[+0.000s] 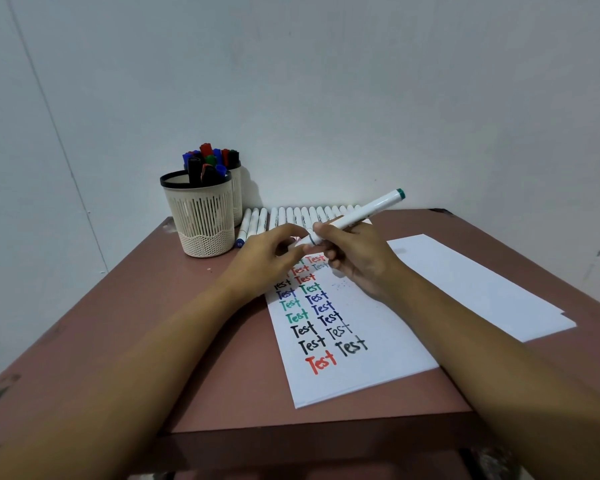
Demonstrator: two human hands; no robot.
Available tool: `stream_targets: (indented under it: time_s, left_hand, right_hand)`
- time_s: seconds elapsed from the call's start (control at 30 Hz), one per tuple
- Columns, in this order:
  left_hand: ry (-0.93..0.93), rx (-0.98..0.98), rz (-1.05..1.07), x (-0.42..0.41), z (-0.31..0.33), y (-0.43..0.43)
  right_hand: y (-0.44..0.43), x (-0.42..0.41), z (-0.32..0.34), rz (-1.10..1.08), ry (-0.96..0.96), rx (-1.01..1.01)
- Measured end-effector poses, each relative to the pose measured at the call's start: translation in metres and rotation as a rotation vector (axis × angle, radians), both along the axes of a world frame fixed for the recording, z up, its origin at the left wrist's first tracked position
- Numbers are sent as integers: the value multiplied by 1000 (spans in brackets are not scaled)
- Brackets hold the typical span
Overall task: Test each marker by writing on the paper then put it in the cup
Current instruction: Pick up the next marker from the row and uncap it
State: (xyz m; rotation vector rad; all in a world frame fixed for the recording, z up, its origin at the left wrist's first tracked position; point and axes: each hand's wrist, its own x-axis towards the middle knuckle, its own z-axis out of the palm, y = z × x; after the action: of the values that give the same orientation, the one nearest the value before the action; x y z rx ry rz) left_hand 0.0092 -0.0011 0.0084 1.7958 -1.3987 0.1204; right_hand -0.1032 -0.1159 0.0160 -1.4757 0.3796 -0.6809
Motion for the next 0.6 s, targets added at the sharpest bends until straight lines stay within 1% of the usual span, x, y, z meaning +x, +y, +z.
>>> stream_targets:
  time_s: [0.13, 0.23, 0.4, 0.53, 0.6]
  left_hand:
    - [-61, 17, 7, -2, 2, 0]
    - [-119, -18, 5, -3, 0, 1]
    - [-142, -79, 14, -7, -2, 2]
    - [-118, -77, 17, -10, -2, 2]
    - [-50, -69, 30, -9, -1, 1]
  right_hand:
    - [1, -2, 0, 54, -1, 43]
    - [3, -2, 1, 74, 4, 75]
    - [6, -4, 2, 113, 16, 134]
    - [6, -6, 3, 119, -7, 144]
    - [5, -6, 3, 112, -19, 140]
